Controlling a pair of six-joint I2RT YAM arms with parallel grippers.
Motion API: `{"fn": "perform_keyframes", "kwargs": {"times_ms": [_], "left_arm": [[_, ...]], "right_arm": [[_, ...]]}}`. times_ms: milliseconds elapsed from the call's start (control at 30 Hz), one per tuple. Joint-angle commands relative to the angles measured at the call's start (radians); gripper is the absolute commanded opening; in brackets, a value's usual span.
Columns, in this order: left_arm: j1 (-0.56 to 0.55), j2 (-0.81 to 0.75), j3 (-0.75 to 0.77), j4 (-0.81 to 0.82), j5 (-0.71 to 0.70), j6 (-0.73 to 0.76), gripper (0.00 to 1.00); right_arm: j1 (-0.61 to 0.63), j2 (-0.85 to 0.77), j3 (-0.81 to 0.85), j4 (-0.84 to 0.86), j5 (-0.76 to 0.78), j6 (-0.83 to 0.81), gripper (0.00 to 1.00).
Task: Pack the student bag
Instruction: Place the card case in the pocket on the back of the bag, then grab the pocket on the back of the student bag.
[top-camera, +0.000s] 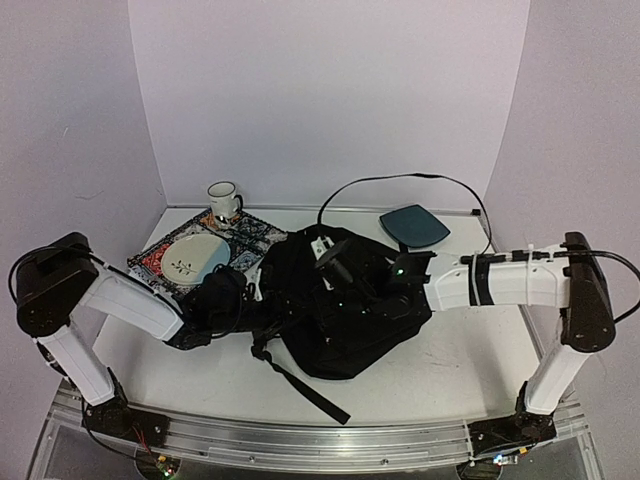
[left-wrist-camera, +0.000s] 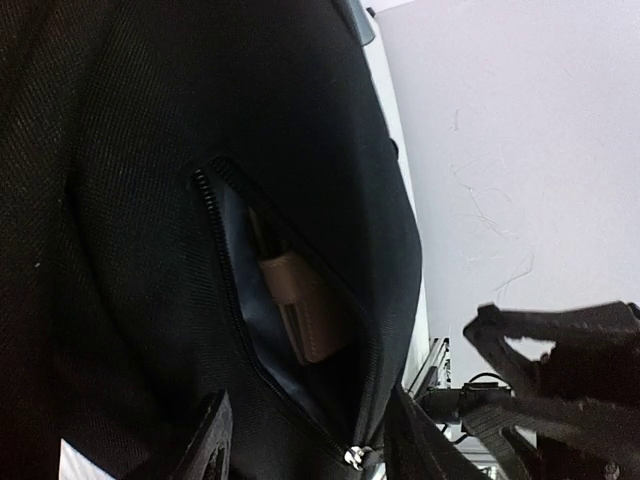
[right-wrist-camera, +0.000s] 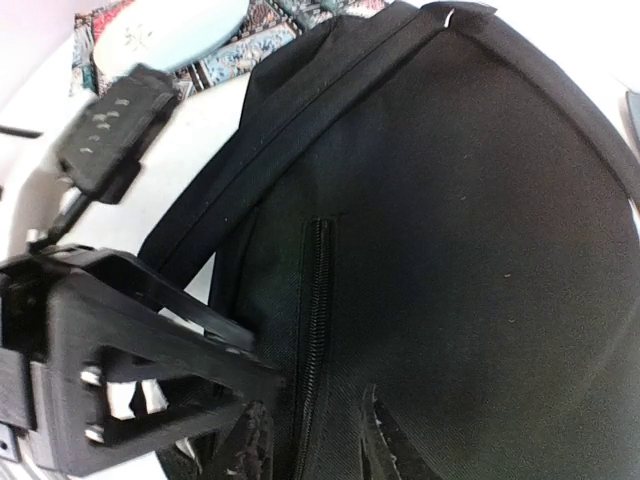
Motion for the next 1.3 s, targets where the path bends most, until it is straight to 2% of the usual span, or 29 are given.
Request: {"fn": "perform_keyframes", "kwargs": {"times_ms": [0,133,367,867,1133,1267], "left_arm": [[-0.033,-0.119,0.011,-0.120,-0.081,0.197,0.55],[-0.111,-0.154,0.101,-0.300,-0.192,0.367,0.59],[-0.293,-0.097,0.311,-0.620,-0.511,0.552,0.62],[-0.522,0.133,0.599,-0.892,-0.715,0.550,0.58],[-0.545,0.239,0.705,-1.001,-0.855,0.528,0.54],[-0.545,0.274,0.748,-1.048,-0.932,0.520,0.48]], "right_arm": [[-0.025,-0.119,-0.069,-0.017,0.026,0.031,0.36],[-0.057,-0.172,-0.151,-0.017,0.017,0.080,0.43],[-0.110,-0.258,-0.294,-0.017,0.006,0.156,0.57],[-0.209,-0.388,-0.454,-0.017,0.000,0.240,0.87],[-0.214,-0.403,-0.469,-0.017,-0.025,0.246,0.90],[-0.214,-0.409,-0.473,-0.009,-0.043,0.241,0.90]]}}
